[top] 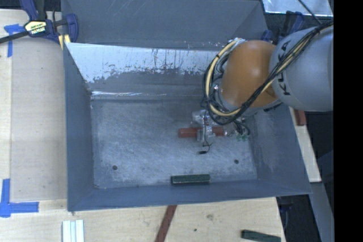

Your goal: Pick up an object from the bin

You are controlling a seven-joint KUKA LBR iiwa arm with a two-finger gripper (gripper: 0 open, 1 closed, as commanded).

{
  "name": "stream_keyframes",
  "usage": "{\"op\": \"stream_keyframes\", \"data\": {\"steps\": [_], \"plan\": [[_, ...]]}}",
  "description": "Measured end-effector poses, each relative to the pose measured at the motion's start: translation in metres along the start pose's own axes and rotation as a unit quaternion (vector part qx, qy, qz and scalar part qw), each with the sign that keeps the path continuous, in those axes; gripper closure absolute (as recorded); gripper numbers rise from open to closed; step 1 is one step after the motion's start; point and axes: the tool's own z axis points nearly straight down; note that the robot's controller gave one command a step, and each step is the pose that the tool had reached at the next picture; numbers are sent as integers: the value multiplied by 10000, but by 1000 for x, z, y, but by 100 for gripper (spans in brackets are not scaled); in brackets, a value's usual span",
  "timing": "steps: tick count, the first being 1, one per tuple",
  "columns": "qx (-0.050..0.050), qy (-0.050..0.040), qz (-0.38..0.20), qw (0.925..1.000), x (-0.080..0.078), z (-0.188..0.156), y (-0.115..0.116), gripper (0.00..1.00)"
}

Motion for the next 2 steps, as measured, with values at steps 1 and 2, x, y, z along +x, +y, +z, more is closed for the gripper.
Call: {"op": "stream_keyframes", "data": {"steps": [1, 2], "plan": [[0, 0, 1, 10000, 0, 0, 0, 100], [6, 6, -278, 9996, -10, -194, -31, 100]]}}
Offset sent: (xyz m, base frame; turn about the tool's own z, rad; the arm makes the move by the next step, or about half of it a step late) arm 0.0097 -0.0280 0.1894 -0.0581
